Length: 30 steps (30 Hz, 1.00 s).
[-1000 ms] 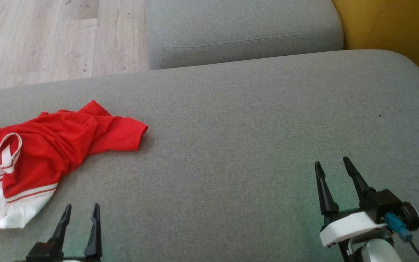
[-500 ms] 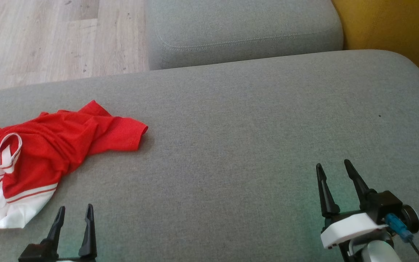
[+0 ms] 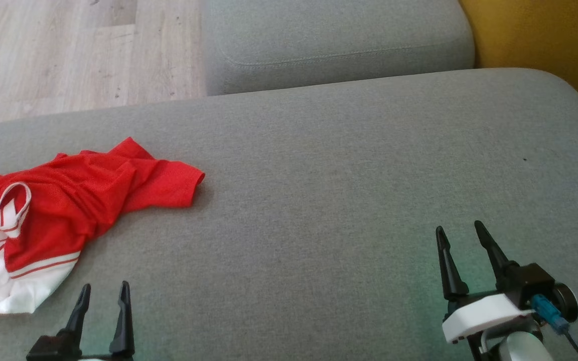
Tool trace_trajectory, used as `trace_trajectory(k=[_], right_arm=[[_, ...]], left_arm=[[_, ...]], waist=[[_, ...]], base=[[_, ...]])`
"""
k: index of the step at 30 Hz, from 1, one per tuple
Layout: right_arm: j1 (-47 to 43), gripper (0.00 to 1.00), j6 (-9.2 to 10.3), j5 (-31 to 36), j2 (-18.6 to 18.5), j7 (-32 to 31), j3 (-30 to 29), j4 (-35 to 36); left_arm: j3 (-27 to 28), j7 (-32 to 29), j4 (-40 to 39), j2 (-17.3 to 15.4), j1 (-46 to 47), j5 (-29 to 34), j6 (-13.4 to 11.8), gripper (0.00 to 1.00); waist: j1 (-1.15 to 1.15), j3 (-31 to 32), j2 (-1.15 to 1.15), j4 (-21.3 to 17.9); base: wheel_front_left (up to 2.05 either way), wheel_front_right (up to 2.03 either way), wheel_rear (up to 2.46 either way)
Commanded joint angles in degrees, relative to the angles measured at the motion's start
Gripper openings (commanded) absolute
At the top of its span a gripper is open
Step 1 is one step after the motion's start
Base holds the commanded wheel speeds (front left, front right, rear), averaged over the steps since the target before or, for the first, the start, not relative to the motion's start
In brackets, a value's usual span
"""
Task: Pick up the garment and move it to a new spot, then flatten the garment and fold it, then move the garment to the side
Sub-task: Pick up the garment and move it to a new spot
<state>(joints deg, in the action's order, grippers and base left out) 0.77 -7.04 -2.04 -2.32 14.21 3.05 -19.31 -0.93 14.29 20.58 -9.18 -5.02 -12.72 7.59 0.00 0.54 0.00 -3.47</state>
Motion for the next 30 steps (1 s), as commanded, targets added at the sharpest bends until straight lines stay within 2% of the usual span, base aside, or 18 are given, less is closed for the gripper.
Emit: trace_trajectory(k=[1,6,15,19,24,30], right_arm=[[2.29,1.0,-0.45,-0.45,-0.55,0.79,1.32,1.45],[1.77,1.0,-0.45,-0.55,-0.55,0.79,1.74,1.81],[1.43,1.0,-0.45,-1.48,-0.55,0.79,3.74,1.92],[2.52,1.0,-0.45,-1.77,-0.55,0.79,5.6,1.59],[3.32,1.0,-0.45,-1.68,-0.55,0.79,7.3,1.53],[4.39,1.0,-0.45,-0.19,-0.55,0.79,8.15,1.93]], left_arm=[[1.68,0.71,-1.57,-0.74,2.33,-0.21,-0.1,1.0],[1.12,0.71,-1.4,-0.98,2.77,-0.29,-0.1,1.0],[0.72,0.71,-1.6,-1.28,1.75,0.06,-0.15,1.0],[1.3,0.71,-1.84,-1.7,0.57,-0.25,-0.16,1.0],[1.16,0.71,-3.2,-1.92,0.17,-0.9,-0.14,1.0],[-0.43,-0.34,-5.86,-3.35,3.74,-3.47,-0.12,1.0]], waist=[[0.0,0.03,0.0,0.36],[0.0,0.27,0.0,3.38],[0.0,1.4,0.0,15.8],[0.0,1.65,0.0,19.32],[0.0,1.02,0.0,20.26],[0.0,-3.06,0.0,18.31]], base=[[0.0,0.0,0.0],[0.0,0.0,0.0],[0.0,0.0,0.0],[0.0,0.0,0.0],[0.0,0.0,0.0],[0.0,0.0,0.0]])
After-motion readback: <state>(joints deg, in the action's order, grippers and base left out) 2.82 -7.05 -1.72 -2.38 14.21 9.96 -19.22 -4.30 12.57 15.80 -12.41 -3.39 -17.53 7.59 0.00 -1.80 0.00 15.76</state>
